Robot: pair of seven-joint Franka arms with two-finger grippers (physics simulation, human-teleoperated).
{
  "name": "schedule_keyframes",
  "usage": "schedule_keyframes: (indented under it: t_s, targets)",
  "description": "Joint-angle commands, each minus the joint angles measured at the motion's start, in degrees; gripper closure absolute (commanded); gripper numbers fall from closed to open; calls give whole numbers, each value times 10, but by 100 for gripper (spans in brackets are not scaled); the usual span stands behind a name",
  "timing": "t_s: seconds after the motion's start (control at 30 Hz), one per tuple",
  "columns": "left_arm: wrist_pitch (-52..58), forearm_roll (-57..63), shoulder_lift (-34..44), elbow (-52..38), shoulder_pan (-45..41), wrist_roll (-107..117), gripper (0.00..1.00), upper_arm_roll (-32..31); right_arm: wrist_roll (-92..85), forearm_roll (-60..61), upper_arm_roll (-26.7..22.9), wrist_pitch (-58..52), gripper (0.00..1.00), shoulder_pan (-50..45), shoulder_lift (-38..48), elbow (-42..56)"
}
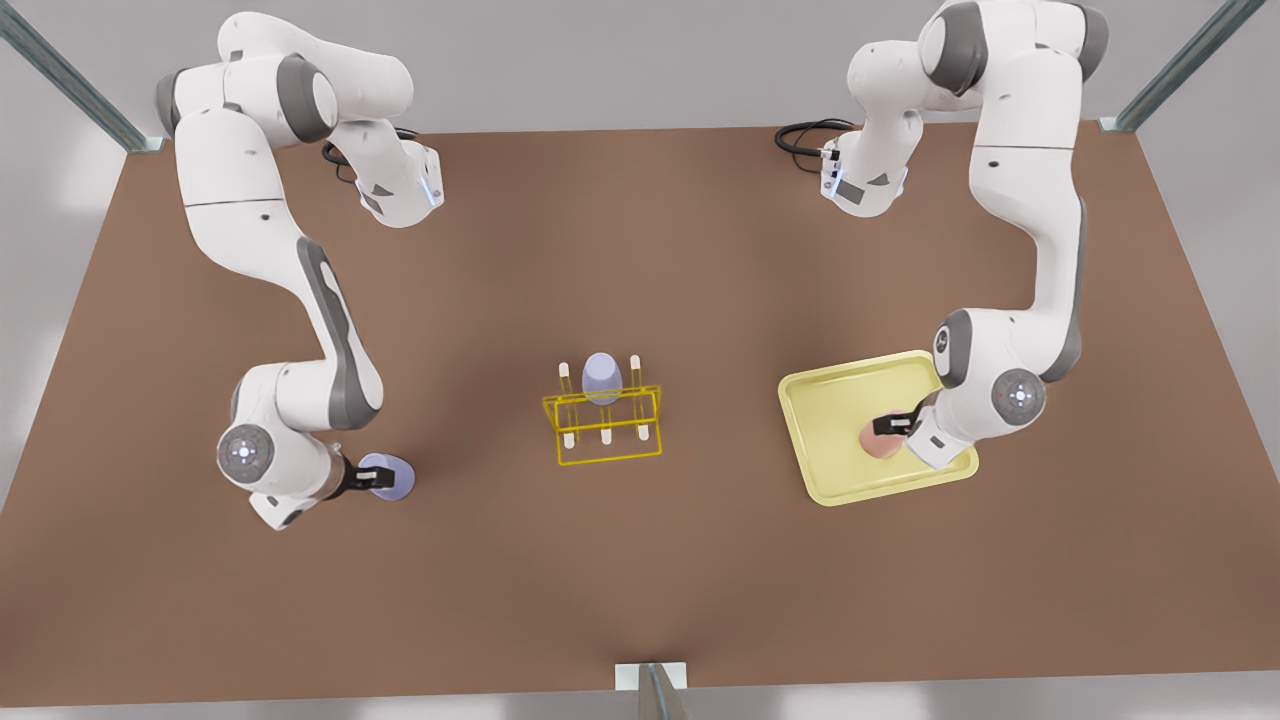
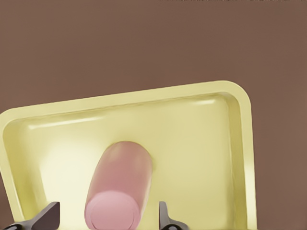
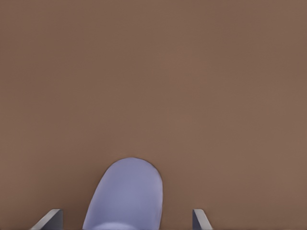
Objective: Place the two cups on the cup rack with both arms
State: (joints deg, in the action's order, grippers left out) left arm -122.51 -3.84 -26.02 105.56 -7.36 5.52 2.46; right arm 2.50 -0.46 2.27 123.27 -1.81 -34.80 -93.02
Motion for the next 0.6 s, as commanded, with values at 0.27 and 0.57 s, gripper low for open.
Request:
schedule_keyframes:
  t_s: [0.27, 0.57]
  targets:
    - [-77, -2, -14, 67, -2, 92, 0, 1, 0, 4, 4, 166, 0, 0, 24, -110]
    - [-99, -5, -32, 65, -13, 86, 0, 1, 0, 8, 9, 174, 0, -3, 16, -132]
